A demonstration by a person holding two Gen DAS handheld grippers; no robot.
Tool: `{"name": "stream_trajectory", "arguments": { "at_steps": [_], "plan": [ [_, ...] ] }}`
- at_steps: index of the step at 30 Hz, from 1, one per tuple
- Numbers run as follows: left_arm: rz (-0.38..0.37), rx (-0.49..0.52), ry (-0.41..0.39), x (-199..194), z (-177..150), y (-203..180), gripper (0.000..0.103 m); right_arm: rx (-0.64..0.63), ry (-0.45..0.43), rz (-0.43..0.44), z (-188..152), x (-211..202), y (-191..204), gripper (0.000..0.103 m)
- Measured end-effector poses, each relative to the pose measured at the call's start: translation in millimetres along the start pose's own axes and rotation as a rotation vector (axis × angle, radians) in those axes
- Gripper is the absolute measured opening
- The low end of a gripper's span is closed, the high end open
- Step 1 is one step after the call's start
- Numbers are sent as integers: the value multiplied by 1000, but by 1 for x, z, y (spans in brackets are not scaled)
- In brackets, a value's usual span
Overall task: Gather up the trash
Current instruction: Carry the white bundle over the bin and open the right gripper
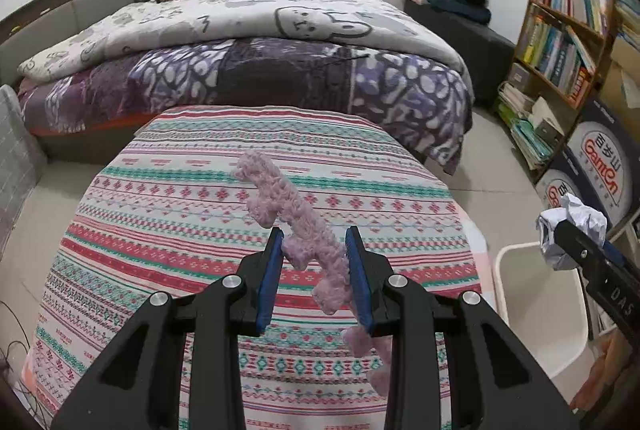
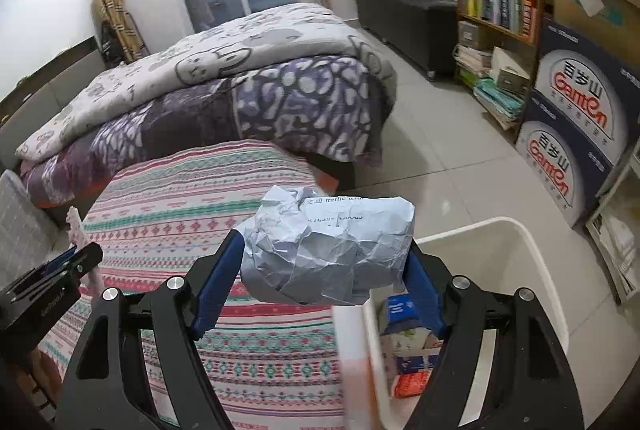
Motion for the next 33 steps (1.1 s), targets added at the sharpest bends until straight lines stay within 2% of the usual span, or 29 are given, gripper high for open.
{"name": "stream_trajectory", "arguments": {
  "at_steps": [23,26,28,33],
  "plan": [
    [-108,150,-12,-4,-7,-103,32,160,15,-133,-3,-19,-91,74],
    [-128,176,-12,-4,-11,-120,32,184,10,-150,-3,-24,-104,77],
    [-144,193,-10,-4,-13,-132,32,206,5,-164,-4,-28,-115,86],
    [-181,228,1,-3,-19,-163,32,271,-4,-197,-6,-39,-148,89]
  ]
}}
Point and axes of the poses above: each gripper's, at about its wrist camera, not at the fingertips, and x roughly the way its jaws point, y to its left, z to its top, the point moved 4 cm from there along x, roughly the way its jaws point, and after that the axes turned 2 degrees about y, right-handed, at the moved point
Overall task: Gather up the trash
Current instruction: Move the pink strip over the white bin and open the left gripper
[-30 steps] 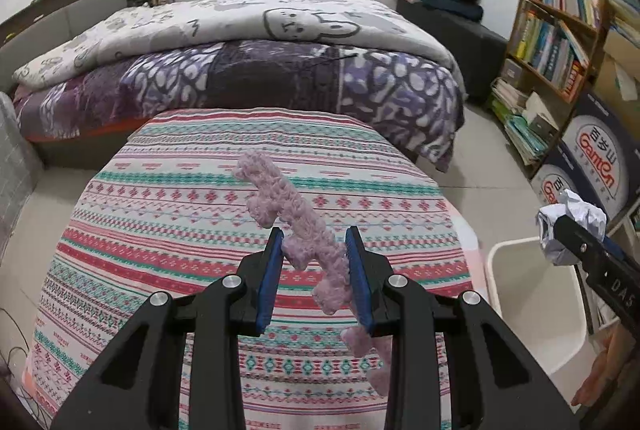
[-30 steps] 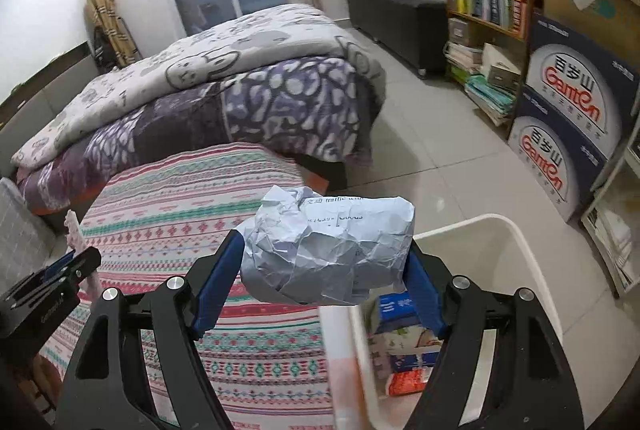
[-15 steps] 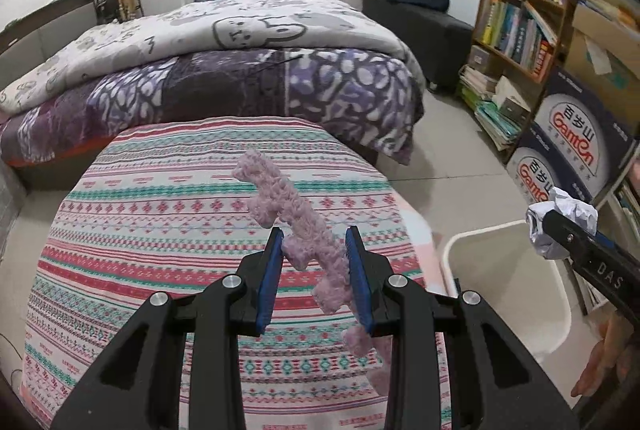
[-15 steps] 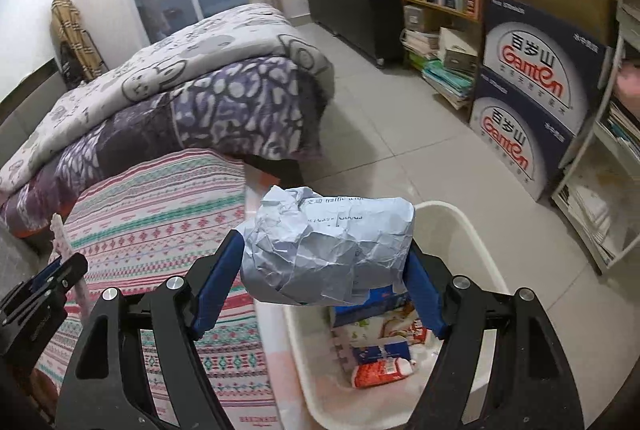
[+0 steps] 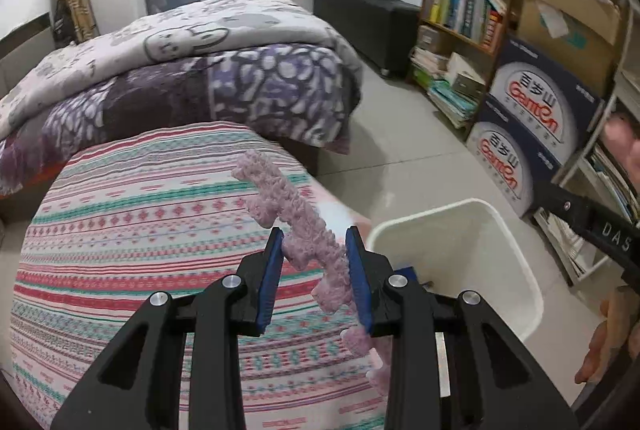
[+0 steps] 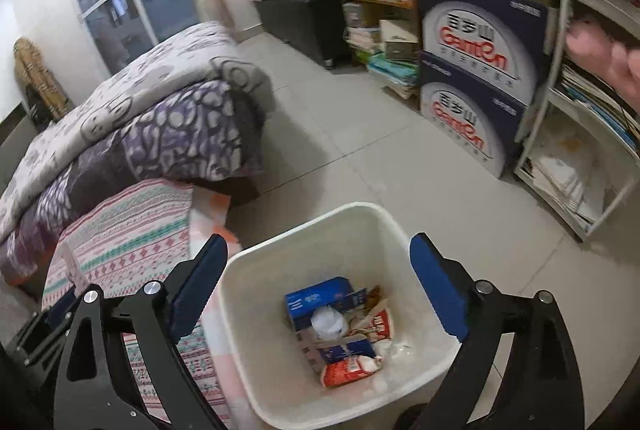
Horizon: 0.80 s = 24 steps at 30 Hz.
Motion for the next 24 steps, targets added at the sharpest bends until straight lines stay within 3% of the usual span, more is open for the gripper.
{"name": "stream_trajectory", "arguments": {
  "at_steps": [15,16,18,24],
  "plan": [
    [-159,125,25,16,-7,-106,35,154,-54,-105,13,-23,-94,91],
    [-172,125,19,15,-7,-112,39,158,-60,-110,14,-25,-98,91],
    [-198,114,14,12,-7,-119,58,164,-80,-122,17,-31,-102,92],
    [-214,127,-33,-16,-5,-121,61,184,-154,-115,15,-62,-102,96]
  ]
}}
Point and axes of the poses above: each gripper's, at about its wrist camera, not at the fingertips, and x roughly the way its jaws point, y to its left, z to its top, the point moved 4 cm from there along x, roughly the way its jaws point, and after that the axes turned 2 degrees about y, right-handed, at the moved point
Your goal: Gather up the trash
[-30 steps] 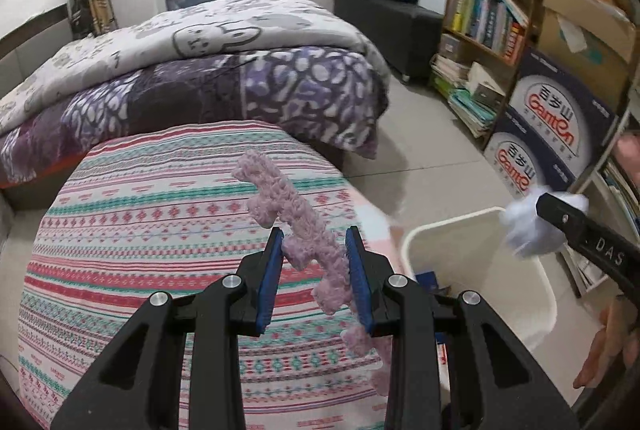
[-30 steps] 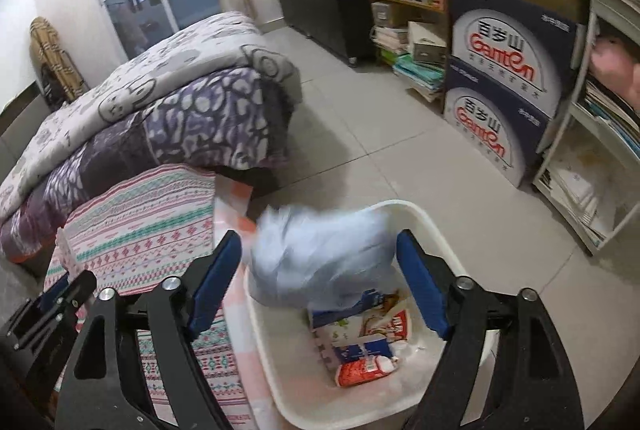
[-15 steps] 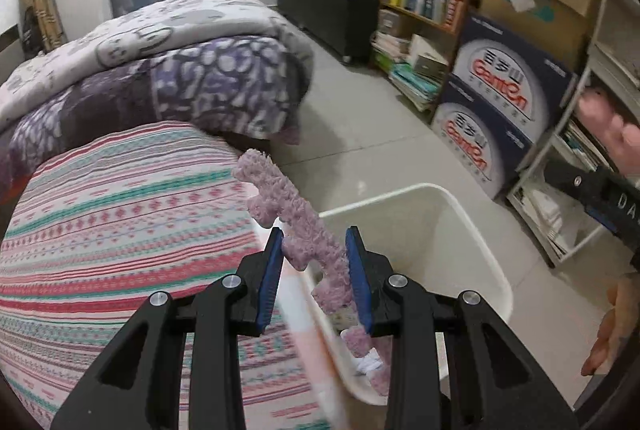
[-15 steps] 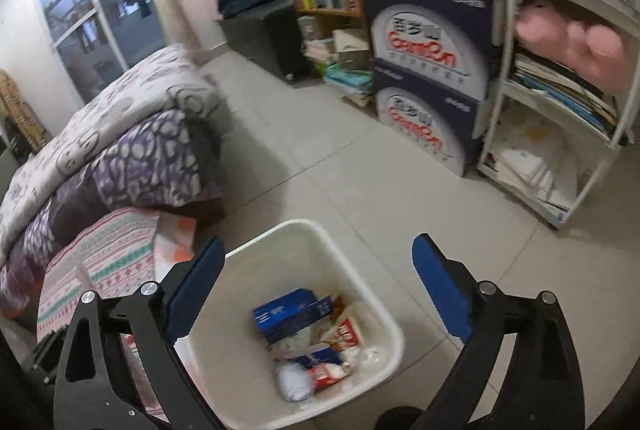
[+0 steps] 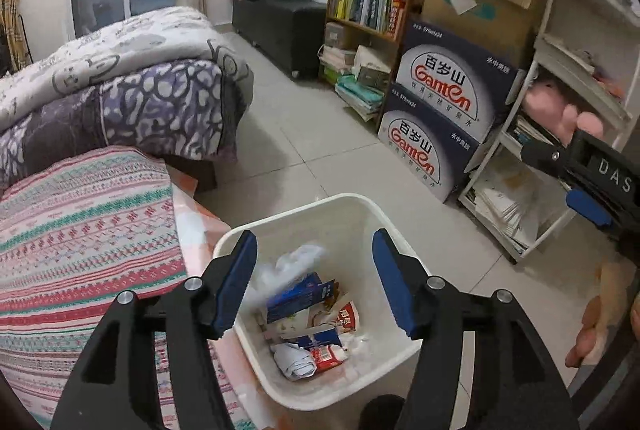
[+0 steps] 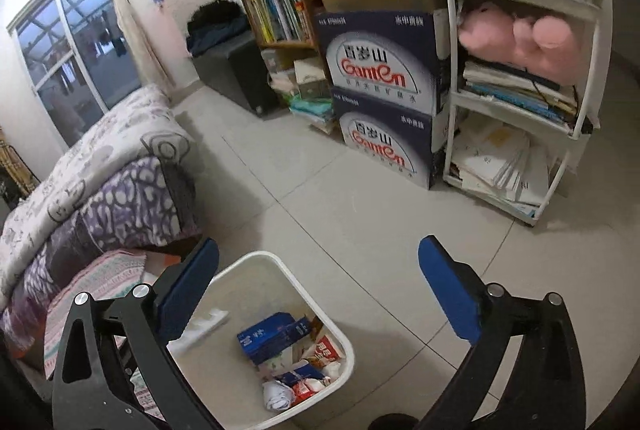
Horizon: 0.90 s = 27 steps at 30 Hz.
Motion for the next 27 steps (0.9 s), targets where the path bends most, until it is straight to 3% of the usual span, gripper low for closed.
{"name": "stream_trajectory", "arguments": {
  "at_steps": [3,11,18,22,27],
  "plan": [
    [37,19,-39,-23,-2,3,71,-17,-54,-1,0,-20,9,96],
    [88,2,-96,-64,-7,25,78,-13,-127,1,-16,-64,24,96],
    [184,-21,-255,-127,-23,49,96,-70,-160,17,-52,-93,43,96],
    [207,-63,-338,-155,-30,59,96,-140,-209,53,-68,-112,62,96],
    [221,-92,-355,-166,-33,68,96,-262,-338,-10,-83,-132,82,96]
  ]
}}
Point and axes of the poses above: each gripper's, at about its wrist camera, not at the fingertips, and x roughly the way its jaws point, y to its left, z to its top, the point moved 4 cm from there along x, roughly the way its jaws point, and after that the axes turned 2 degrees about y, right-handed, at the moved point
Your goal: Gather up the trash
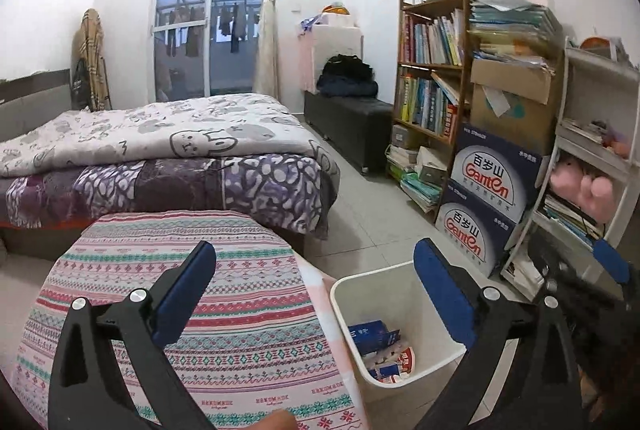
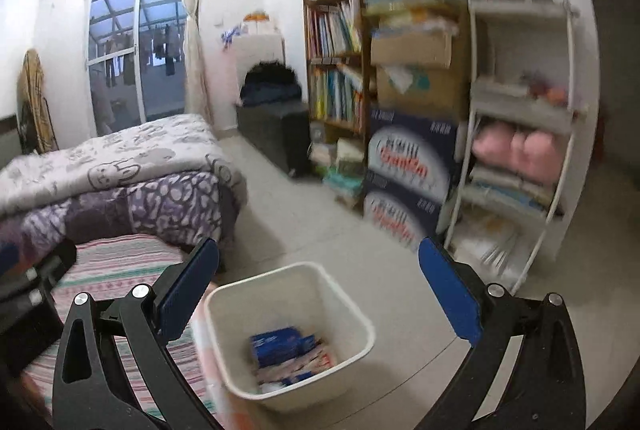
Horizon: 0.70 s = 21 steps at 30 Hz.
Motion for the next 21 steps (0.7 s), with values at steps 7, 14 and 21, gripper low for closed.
{"name": "stream_trajectory", "arguments": {
  "at_steps": [7,14,21],
  "plan": [
    [30,-20,9,0,-2,13,96,4,-27,47,-6,-2,2,96],
    [47,-1,-4,-2,-2,10,96,23,-33,84,-8,-2,5,96],
    [62,5,7,2,-3,9,96,53,-14,103,-9,1,1,96]
  ]
}}
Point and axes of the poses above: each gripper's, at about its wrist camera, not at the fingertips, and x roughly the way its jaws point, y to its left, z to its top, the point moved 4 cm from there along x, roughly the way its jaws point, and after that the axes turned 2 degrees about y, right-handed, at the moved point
